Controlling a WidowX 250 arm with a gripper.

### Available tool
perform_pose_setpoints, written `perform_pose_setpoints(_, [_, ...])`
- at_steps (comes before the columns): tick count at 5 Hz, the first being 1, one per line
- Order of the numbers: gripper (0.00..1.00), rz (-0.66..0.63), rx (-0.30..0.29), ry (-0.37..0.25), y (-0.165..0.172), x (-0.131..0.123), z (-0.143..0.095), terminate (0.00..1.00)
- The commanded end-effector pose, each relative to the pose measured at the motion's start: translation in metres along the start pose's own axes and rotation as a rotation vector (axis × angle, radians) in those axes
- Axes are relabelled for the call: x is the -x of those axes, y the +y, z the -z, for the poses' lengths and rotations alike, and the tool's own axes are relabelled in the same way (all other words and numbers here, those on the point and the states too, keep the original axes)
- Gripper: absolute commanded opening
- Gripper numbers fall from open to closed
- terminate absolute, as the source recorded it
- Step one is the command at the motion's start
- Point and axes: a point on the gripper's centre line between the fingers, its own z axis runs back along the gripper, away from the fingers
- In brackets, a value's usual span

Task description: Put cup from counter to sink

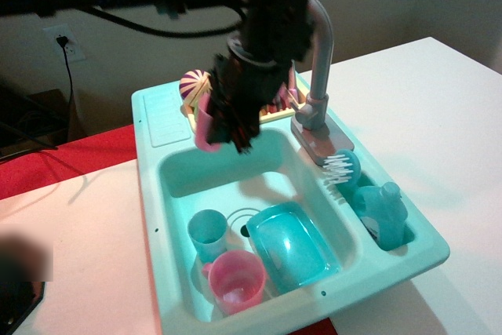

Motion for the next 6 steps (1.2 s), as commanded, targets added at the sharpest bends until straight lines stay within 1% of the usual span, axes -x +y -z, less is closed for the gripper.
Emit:
perform_pose_setpoints(1, [0.0, -0.006, 0.009, -0.035, -0.019, -0.019, -0.007, 0.0])
perform_pose_setpoints(2, [0.0, -0.002, -0.038, 0.013, -0.021, -0.042, 0.004, 0.0])
perform_pose_setpoints(3, [0.0, -0.012, -0.043, -0.069, -0.012, -0.047, 0.009, 0.0])
perform_pose_setpoints(4, [0.0, -0.019, -0.032, -0.147, -0.001, -0.037, 0.019, 0.0])
perform_pose_setpoints(5, [0.0, -0.036, -0.03, -0.181, 0.007, -0.025, 0.026, 0.0])
perform_pose_setpoints(6, [0.0, -0.057, -0.013, -0.174, 0.017, -0.006, 0.03, 0.0])
